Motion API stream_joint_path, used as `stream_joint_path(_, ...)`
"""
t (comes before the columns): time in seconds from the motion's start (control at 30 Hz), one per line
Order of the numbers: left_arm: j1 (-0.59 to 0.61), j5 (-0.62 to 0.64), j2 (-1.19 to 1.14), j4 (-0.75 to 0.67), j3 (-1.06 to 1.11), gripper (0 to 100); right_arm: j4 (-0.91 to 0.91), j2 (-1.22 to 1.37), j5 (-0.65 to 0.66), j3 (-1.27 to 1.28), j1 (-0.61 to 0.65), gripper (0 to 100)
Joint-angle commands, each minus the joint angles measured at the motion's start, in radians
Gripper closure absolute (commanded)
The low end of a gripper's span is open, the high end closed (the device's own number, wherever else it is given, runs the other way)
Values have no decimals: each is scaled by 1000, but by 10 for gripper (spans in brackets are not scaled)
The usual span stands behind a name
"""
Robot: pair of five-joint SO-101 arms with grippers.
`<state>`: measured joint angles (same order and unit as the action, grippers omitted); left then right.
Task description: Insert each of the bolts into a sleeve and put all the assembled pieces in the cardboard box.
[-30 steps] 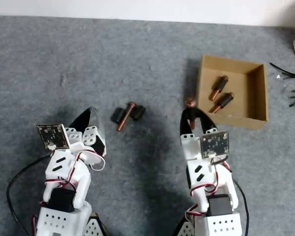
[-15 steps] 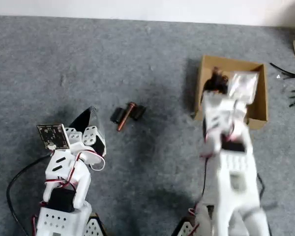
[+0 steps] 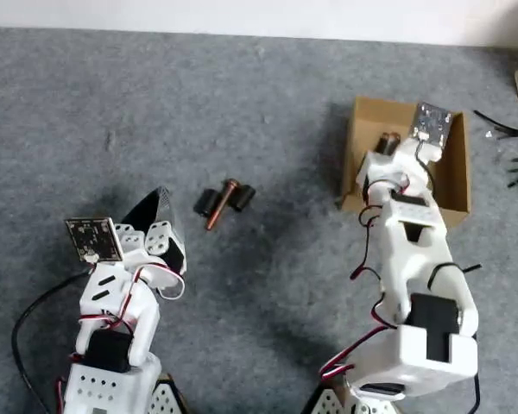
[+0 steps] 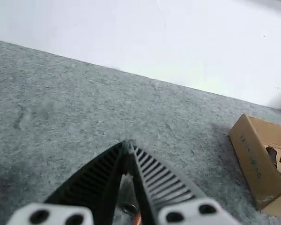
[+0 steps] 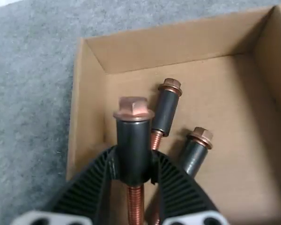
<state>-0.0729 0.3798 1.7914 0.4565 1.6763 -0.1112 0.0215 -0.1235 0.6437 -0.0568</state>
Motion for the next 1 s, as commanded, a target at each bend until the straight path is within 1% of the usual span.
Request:
stream_joint_path(0.0,-19,-5,-4,0,22,982,27,-13,-9,-48,59,956)
stream_joint_path(0.17,-19,-5,-4,5,22,982,27,-18,-9,-10,104,855)
stream_joint_path(0.4,-16,-5,-4,3,22,982,24,-36,-9,-5,101,849)
stream_joint_path(0.5,-16,-5,-4,3,22,982,-31,-133,-9,36,102,849)
stream_joint_path(0.6,-15,-5,-4,2,22,982,-67,-291,-9,117,130,849)
stream_joint_path(0.7,-15,-5,-4,2,22,982,-64,-463,-9,243,191,849)
stream_joint_path(0.83,-4,-5,-4,5,22,982,-64,-638,-9,375,321,849)
stream_joint_path(0.97,42,-5,-4,2,22,982,-64,-700,-9,444,430,849)
